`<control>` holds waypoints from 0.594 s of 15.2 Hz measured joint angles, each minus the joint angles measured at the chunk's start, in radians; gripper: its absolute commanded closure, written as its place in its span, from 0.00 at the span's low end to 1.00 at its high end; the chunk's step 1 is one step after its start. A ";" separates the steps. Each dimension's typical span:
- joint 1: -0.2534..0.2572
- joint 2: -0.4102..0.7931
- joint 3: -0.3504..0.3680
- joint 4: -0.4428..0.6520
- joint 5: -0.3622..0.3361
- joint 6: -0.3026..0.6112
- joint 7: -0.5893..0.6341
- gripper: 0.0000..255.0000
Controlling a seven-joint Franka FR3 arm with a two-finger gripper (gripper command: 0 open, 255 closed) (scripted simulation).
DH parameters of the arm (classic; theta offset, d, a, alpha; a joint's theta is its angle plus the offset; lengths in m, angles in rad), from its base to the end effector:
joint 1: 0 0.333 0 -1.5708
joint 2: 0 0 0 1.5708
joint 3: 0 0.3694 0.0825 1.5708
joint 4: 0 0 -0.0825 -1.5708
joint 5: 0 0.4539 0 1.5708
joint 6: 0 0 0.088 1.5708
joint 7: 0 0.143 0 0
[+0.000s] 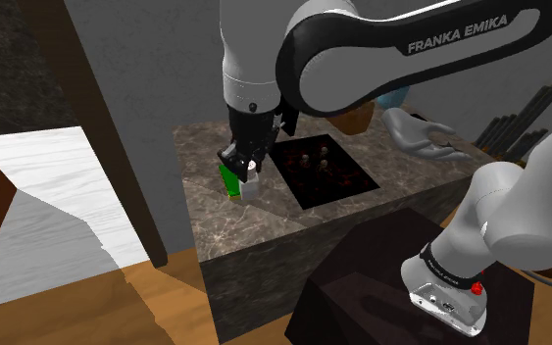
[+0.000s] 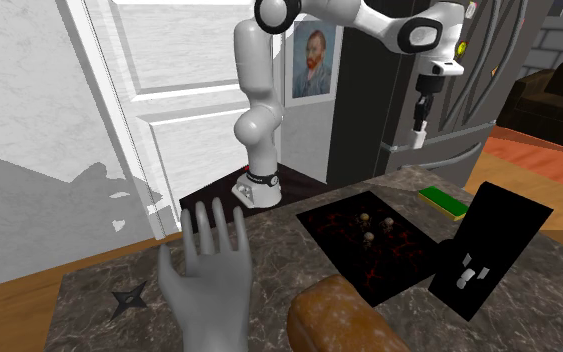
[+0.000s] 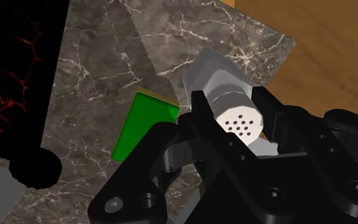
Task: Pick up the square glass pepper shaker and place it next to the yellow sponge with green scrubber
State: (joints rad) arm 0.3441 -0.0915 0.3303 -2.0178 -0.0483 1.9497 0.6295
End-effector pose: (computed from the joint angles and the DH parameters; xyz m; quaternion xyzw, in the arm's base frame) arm 0.4652 0.3705 0.4841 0.9988 0.0306 0.0299 0.0242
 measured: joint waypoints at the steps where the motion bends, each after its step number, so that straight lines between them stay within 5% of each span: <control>1: 0.000 0.002 0.001 -0.009 -0.001 0.011 0.002 1.00; 9: 0.000 0.033 0.003 -0.085 -0.015 0.115 0.016 1.00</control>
State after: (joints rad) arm 0.3446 -0.0586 0.3335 -2.1023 -0.0630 2.0648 0.6458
